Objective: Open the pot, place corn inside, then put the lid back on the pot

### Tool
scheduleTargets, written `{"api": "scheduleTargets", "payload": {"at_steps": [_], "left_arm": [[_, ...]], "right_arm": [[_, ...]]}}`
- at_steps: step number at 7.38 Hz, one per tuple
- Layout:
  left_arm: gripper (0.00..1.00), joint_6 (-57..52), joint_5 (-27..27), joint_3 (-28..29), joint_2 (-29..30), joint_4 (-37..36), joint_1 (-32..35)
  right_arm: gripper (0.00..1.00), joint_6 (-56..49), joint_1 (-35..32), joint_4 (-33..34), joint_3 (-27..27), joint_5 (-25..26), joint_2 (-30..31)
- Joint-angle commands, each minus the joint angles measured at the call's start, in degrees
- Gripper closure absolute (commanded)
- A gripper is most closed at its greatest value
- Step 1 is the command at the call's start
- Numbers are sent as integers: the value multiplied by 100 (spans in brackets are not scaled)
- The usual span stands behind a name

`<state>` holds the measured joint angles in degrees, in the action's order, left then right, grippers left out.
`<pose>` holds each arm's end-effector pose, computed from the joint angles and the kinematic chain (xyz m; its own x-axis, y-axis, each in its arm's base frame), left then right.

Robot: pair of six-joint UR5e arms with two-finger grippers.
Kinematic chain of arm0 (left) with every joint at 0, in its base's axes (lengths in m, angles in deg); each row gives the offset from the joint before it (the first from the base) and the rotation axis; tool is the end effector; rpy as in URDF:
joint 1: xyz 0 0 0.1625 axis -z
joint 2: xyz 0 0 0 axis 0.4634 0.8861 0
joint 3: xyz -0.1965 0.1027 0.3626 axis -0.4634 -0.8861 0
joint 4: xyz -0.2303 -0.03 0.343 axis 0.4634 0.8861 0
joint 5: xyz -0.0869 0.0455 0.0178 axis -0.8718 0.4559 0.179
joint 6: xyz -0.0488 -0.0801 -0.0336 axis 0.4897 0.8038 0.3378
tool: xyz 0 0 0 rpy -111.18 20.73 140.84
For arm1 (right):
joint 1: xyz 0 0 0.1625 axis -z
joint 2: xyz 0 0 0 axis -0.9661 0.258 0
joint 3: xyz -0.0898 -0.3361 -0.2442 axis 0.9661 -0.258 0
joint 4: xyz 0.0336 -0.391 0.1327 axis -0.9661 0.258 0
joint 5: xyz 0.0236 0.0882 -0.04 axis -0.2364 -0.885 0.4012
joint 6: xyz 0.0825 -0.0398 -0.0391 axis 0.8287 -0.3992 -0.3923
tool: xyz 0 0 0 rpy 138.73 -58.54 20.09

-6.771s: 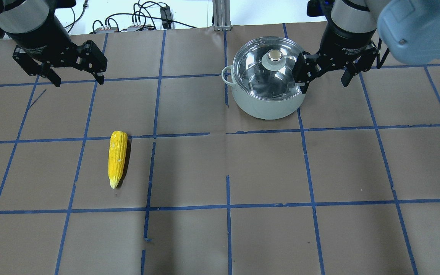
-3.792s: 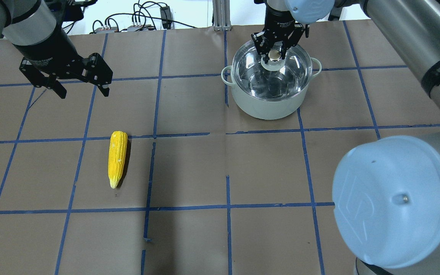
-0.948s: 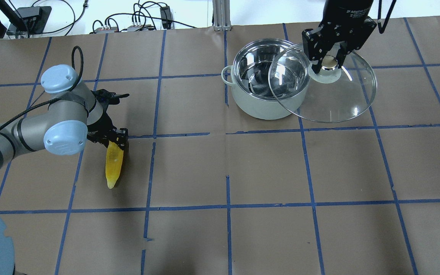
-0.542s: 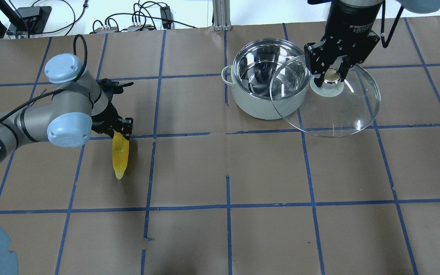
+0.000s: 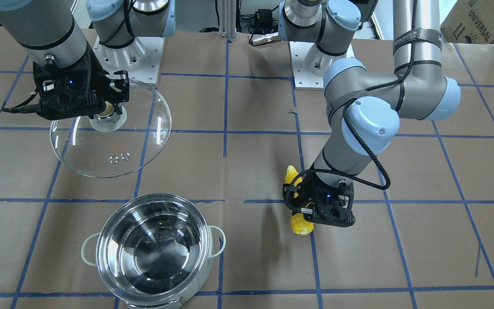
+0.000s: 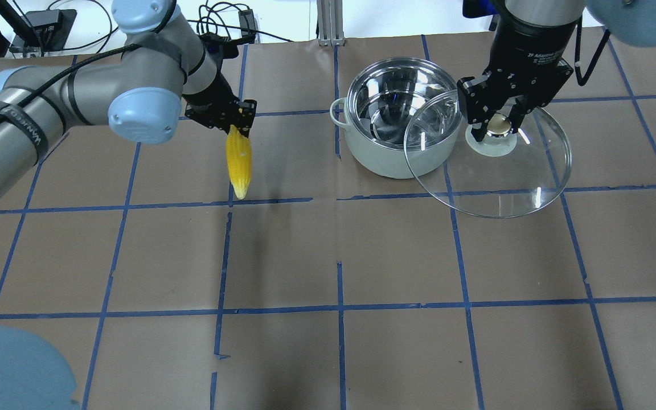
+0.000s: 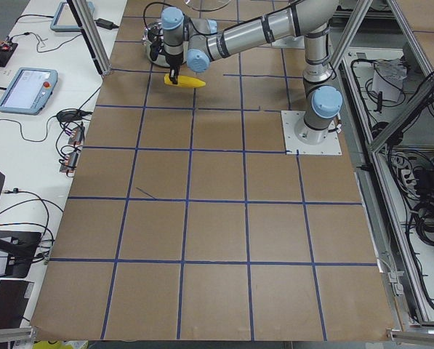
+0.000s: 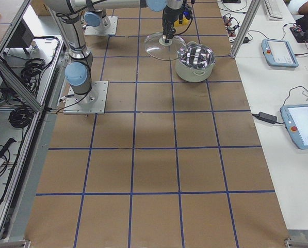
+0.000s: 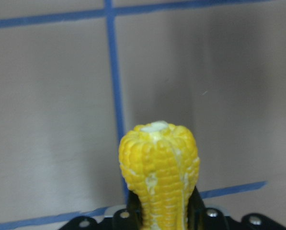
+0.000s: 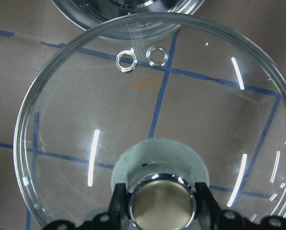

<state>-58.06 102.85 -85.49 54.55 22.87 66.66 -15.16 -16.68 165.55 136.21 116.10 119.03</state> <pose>-0.1933 -0.6309 0.3263 -0.9866 0.1079 0.1227 0.0932 0.9884 -0.1203 0.1478 -0.5172 0.4905 -0.9743 -0.2250 -0.0146 -0.2248 0.9645 0.1387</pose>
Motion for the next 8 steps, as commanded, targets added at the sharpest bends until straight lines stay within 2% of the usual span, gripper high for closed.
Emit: {"api": "scheduleTargets", "payload": {"at_steps": [1, 4, 5, 7, 8], "left_arm": [[78, 899, -85, 1420, 674, 327, 704], [78, 1744, -32, 3363, 1826, 932, 1347], [77, 2007, -32, 3769, 2125, 935, 1506], [73, 2107, -23, 3879, 2390, 892, 1761], [44, 2115, -32, 3948, 2505, 848, 1771]], "right_arm": [[73, 3, 5, 81, 2, 5, -2], [73, -33, 32, 108, 46, 39, -11], [73, -33, 41, 91, 72, 127, -11], [74, -33, 49, 91, 81, 145, -11], [74, -24, 49, 73, 90, 163, 6]]}}
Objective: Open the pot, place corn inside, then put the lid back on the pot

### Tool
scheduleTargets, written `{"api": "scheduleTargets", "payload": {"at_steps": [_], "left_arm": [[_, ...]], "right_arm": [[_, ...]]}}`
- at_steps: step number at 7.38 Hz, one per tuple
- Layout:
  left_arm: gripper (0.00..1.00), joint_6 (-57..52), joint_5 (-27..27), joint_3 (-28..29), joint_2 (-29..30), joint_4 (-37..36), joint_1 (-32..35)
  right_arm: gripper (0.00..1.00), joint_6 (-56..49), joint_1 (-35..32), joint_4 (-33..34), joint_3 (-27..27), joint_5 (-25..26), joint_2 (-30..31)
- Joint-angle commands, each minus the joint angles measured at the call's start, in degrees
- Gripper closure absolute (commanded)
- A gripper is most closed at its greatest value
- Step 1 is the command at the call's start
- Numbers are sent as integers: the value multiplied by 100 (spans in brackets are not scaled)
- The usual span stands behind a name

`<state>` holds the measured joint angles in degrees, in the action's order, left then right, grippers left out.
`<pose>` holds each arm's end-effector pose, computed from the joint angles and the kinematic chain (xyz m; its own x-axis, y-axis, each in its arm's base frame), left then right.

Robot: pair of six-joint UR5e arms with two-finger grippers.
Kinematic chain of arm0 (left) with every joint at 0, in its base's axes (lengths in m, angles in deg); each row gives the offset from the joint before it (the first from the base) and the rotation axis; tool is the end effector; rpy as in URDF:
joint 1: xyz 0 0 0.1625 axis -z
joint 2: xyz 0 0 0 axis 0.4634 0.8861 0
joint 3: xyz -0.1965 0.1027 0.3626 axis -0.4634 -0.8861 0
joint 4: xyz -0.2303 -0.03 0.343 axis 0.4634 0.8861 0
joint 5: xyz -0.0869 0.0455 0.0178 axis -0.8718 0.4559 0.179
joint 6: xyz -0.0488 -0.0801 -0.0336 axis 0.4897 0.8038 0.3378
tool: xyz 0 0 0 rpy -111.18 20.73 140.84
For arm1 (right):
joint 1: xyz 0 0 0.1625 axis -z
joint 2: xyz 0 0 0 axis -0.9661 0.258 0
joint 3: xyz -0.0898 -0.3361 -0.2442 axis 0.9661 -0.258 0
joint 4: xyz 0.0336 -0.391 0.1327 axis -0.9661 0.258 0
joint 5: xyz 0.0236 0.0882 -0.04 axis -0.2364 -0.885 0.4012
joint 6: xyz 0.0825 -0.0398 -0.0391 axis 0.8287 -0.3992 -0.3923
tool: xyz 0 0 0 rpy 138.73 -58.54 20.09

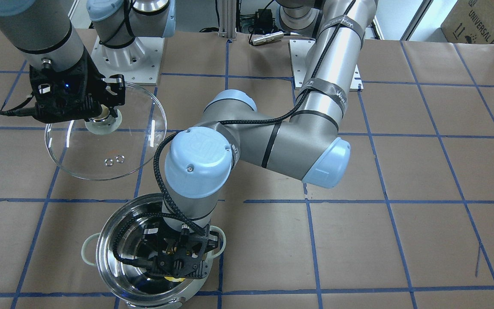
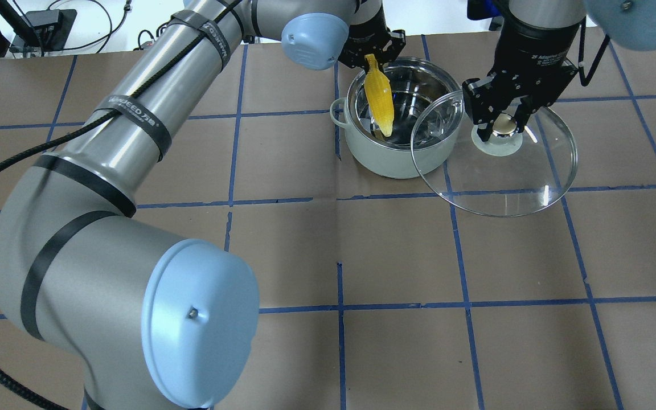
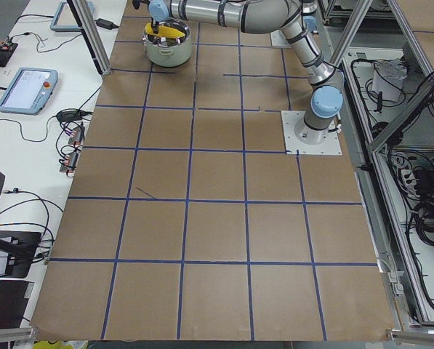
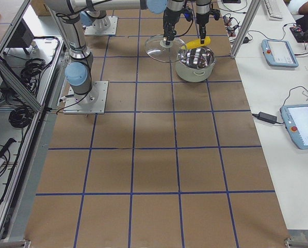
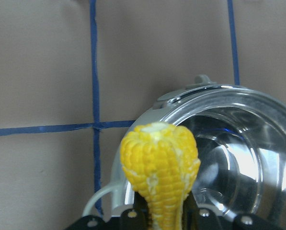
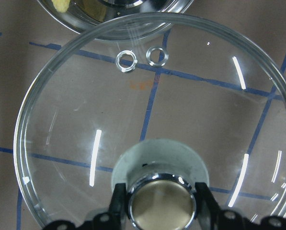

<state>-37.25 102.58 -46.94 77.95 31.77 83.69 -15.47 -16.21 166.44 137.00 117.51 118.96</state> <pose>-0.4333 -0.7089 0.3411 -0.9789 0.0590 0.1957 0.0255 0.9852 -0.1693 0.1411 -0.5192 0.4847 -0.9742 -0.2255 0.0086 -0.2220 0.9645 0.1430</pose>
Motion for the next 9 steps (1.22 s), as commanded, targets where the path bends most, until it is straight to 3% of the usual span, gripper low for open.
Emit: {"api": "scheduleTargets", "payload": {"at_steps": [1, 4, 6, 9], "left_arm": [[0, 26, 30, 60, 174, -34, 59], [0, -167, 30, -54, -18, 211, -141], [0, -1007, 56, -177, -456, 1007, -668], [0, -1380, 678, -1394, -1684, 1355, -1433]], "right_arm": [[74, 7, 3, -25, 11, 83, 5], [74, 33, -6, -34, 11, 127, -4], [73, 16, -14, 1, -94, 93, -22], [72, 51, -181, 484, -811, 22, -915]]}}
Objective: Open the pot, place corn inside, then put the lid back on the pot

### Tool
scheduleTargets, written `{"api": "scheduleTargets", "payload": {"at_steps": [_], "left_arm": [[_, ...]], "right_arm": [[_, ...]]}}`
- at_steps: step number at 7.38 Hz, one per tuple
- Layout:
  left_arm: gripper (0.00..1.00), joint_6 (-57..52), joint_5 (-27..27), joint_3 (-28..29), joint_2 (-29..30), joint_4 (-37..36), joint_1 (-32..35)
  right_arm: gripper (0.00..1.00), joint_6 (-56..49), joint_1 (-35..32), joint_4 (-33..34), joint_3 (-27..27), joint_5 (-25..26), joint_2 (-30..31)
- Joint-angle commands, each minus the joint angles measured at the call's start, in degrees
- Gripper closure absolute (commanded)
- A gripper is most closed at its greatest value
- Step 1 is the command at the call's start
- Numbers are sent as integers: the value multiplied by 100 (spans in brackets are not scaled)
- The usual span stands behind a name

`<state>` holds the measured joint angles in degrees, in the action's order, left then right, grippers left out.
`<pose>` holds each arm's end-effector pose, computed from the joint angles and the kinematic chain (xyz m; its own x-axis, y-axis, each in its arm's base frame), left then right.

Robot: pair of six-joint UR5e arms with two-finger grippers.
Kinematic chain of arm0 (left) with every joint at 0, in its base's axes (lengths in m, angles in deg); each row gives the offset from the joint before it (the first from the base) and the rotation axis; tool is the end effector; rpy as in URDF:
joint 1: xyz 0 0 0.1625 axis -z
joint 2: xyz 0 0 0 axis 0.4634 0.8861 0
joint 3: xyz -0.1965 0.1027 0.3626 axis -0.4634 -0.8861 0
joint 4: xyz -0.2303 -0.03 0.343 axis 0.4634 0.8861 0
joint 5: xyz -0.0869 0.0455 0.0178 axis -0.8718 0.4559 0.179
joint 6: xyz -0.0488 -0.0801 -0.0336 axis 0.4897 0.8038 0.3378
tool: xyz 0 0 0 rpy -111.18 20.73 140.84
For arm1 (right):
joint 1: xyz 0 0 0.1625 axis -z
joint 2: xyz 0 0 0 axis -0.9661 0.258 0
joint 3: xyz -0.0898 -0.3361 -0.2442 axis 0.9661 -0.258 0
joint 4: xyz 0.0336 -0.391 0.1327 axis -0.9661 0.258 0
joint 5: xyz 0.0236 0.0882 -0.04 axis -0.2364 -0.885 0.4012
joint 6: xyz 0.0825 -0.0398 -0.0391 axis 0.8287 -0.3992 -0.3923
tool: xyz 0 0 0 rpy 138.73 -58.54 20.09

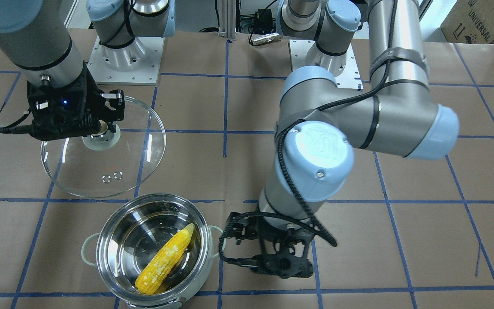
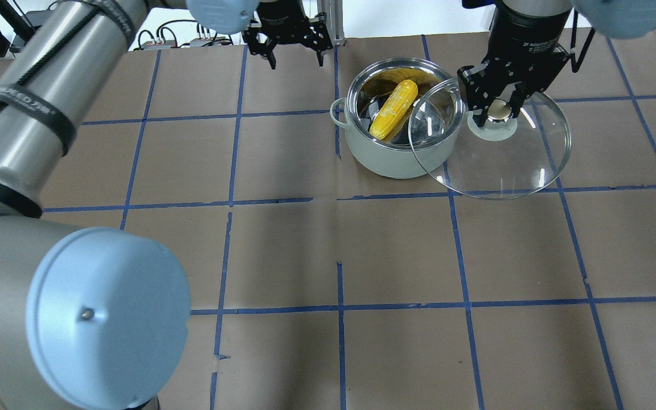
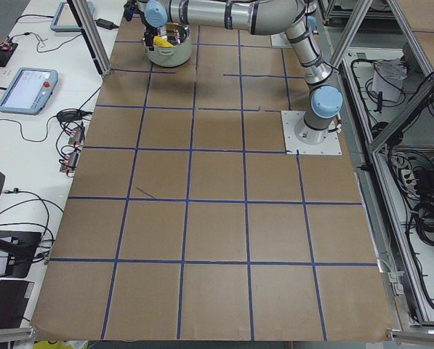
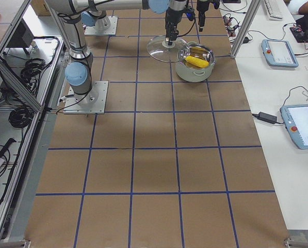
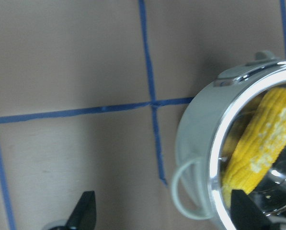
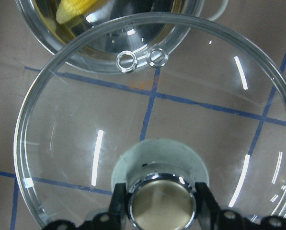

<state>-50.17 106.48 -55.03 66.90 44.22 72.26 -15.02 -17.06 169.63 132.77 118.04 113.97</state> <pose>-0.2649 -0.7090 0.3956 -0.9959 0.0577 0.0696 0.0540 0.9971 -0.0538 0.1494 -0.5585 0.4777 -0.9722 -0.2327 0.0271 -0.2288 0.9680 0.1034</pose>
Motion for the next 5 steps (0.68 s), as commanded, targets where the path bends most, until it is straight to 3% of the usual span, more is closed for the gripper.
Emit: {"api": "scheduleTargets", "payload": {"at_steps": [1, 3, 5], "left_arm": [[0, -498, 299, -1244, -1202, 214, -579], [0, -994, 317, -2502, -2529, 214, -1082], [0, -1012, 781, -2543, -3131, 1019, -1110]], "right_arm": [[72, 7, -202, 165, -888, -39, -933], [72, 33, -465, 166, -2056, -144, -1944], [72, 42, -598, 157, -2667, -145, -2570]]}}
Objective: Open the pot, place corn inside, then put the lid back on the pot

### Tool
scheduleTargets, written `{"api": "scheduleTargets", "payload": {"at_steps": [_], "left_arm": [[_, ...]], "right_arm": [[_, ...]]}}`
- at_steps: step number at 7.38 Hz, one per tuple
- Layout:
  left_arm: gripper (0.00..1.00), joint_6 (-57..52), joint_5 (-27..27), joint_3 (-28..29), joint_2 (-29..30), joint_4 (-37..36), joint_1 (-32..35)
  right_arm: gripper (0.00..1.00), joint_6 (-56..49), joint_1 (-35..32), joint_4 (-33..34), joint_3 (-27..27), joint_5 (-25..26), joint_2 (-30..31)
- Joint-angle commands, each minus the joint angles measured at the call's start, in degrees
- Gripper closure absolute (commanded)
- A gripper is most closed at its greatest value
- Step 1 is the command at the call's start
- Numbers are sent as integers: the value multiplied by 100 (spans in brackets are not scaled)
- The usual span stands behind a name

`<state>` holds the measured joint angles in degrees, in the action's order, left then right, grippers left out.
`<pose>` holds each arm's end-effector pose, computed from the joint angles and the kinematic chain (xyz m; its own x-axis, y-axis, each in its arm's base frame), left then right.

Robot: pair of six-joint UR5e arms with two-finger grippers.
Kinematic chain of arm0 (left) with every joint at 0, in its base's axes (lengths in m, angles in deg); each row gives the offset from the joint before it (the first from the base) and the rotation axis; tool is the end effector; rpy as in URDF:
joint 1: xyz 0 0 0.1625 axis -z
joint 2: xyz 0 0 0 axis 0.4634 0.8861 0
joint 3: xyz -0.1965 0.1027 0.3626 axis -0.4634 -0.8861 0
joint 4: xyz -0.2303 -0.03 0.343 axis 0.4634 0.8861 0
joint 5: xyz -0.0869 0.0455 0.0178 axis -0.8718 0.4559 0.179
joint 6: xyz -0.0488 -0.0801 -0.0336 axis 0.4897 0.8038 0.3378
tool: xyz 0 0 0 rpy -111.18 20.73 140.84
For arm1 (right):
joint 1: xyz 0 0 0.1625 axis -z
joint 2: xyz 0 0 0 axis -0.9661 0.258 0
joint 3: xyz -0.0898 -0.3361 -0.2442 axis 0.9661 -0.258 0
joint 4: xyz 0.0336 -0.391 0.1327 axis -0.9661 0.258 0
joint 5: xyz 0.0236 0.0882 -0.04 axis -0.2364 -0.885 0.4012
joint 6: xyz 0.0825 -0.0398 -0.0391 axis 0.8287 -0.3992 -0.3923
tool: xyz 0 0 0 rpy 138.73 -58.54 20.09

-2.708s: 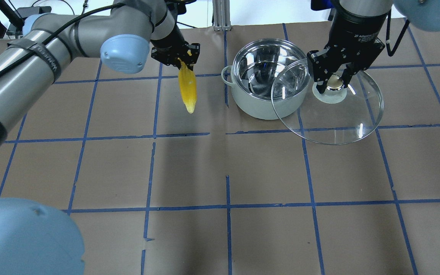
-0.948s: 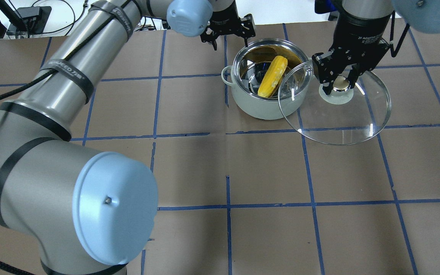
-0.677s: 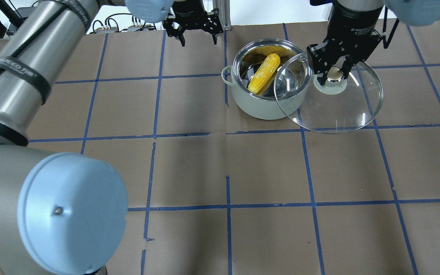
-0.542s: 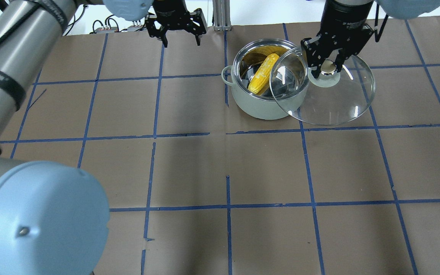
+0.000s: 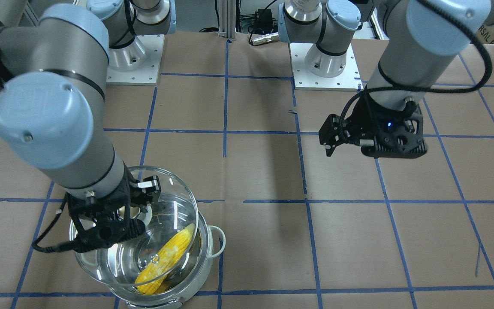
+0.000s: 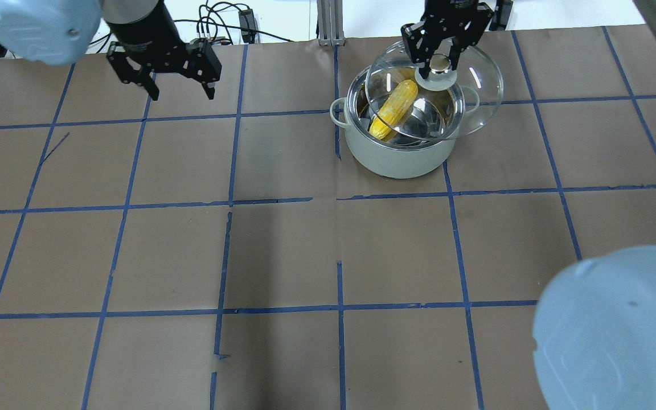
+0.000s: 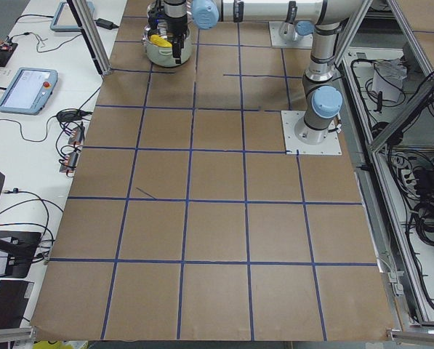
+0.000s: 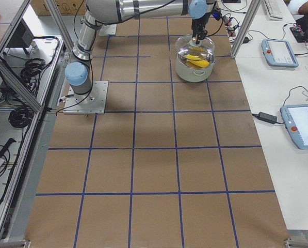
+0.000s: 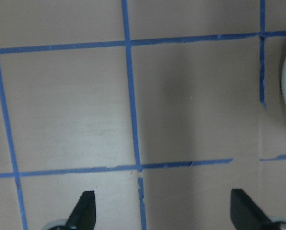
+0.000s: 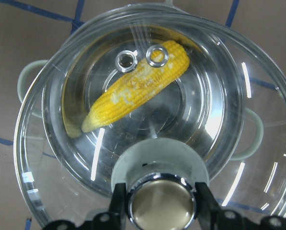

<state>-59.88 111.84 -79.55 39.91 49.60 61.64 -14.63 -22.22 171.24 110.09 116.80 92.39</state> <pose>-0.1229 -0.5572 0.4813 -0.9988 0.0378 -0.0312 0.0381 0.9992 -0.0093 0.2204 -0.6938 0.4302 -0.9505 -0.3103 0.0155 -0.3091 0.9496 0.0529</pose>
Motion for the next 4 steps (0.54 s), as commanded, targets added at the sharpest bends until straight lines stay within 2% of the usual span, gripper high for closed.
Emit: {"api": "scheduleTargets", "payload": {"at_steps": [1, 4], "left_arm": [[0, -49, 168, -55, -504, 485, -74], [0, -408, -130, -116, -556, 336, -257]], "right_arm": [[72, -15, -90, -4, -418, -21, -536], [73, -32, -73, -39, -339, -21, -608]]}}
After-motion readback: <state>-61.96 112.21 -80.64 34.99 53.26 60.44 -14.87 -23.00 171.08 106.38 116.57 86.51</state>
